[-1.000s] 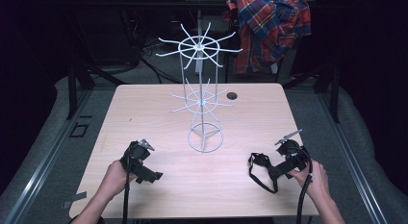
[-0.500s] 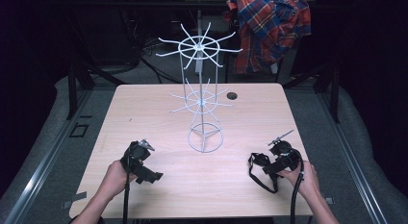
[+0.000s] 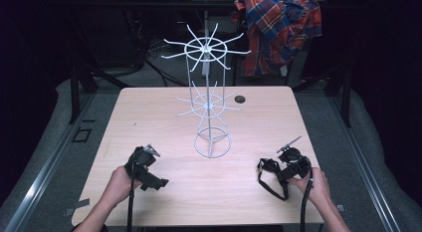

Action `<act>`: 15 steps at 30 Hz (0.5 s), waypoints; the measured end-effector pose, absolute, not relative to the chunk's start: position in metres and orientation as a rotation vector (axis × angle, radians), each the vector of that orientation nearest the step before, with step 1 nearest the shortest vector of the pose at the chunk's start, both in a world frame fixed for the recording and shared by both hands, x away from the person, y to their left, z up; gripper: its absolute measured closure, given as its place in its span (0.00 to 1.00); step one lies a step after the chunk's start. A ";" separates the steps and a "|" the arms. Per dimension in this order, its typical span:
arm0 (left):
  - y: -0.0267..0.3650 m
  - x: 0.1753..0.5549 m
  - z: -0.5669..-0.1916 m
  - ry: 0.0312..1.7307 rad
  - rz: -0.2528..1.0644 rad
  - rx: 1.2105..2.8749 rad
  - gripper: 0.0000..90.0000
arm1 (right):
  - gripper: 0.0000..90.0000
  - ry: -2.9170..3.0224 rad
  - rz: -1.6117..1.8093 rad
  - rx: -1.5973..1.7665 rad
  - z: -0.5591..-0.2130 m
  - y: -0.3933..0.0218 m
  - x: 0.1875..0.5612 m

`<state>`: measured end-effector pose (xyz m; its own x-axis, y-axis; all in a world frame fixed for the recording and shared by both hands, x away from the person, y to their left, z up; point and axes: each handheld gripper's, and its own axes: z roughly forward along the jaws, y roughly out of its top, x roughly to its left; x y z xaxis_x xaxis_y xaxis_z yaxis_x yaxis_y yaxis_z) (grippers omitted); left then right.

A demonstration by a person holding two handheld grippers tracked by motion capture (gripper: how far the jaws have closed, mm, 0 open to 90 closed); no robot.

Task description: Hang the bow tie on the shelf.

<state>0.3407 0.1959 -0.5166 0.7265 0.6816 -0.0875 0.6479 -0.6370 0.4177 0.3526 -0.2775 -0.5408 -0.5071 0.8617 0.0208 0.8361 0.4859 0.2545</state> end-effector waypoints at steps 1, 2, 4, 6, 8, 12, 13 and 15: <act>0.196 0.341 -0.517 1.020 0.109 2.506 0.00 | 0.69 2.617 0.348 1.496 -0.541 -0.278 0.353; 0.196 0.341 -0.517 1.020 0.109 2.507 0.00 | 0.71 2.616 0.351 1.501 -0.541 -0.278 0.353; 0.196 0.341 -0.517 1.020 0.109 2.503 0.00 | 0.75 2.619 0.354 1.501 -0.541 -0.278 0.353; 0.196 0.341 -0.517 1.020 0.109 2.505 0.00 | 0.76 2.618 0.355 1.502 -0.541 -0.278 0.353; 0.196 0.341 -0.517 1.020 0.109 2.505 0.00 | 0.77 2.619 0.356 1.502 -0.541 -0.277 0.352; 0.196 0.341 -0.517 1.020 0.110 2.506 0.00 | 0.74 2.617 0.349 1.504 -0.543 -0.276 0.353; 0.196 0.341 -0.517 1.020 0.110 2.506 0.00 | 0.74 2.617 0.349 1.504 -0.543 -0.276 0.353; 0.195 0.341 -0.517 1.020 0.110 2.505 0.00 | 0.74 2.613 0.353 1.505 -0.543 -0.276 0.353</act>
